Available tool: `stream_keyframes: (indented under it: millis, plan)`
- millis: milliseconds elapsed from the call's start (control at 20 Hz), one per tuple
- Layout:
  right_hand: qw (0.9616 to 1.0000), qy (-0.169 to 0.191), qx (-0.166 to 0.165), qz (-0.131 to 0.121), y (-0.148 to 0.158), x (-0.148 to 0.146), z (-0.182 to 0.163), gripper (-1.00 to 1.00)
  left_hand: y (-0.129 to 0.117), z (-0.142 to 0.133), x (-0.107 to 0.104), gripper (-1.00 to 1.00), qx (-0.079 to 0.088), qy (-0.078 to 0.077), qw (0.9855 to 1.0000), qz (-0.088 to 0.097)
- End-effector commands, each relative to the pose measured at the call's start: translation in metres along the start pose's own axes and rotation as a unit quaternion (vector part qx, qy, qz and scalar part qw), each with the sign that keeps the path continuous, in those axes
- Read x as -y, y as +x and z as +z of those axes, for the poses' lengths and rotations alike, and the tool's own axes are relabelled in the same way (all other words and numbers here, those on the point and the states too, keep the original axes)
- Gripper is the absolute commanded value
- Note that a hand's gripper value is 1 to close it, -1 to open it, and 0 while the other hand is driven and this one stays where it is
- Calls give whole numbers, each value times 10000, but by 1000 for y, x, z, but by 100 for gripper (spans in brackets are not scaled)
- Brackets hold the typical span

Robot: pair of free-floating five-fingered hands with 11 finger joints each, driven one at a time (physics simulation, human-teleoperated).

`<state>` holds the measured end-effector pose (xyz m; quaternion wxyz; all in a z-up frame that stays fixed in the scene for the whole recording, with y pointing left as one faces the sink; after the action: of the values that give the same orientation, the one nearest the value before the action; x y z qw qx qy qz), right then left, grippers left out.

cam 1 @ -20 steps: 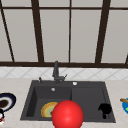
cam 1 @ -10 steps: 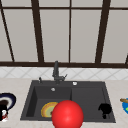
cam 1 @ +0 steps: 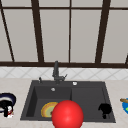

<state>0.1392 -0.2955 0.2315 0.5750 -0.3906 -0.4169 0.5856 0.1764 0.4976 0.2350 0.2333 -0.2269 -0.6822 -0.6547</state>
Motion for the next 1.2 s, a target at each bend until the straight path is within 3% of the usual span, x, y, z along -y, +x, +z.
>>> stream_keyframes:
  millis: [0,450,950,1150]
  plan:
    - [10000,0,0,0,0,0,0,0,3,-22,-10,100,-143,-65,9999,-18]
    - [10000,0,0,0,0,0,0,0,1,-68,-27,100,-232,-4,9997,-80]
    - [10000,0,0,0,0,0,0,0,-18,-114,-41,100,-282,-89,9996,-21]
    - [10000,0,0,0,0,0,0,0,-32,-123,-49,100,-354,25,9994,32]
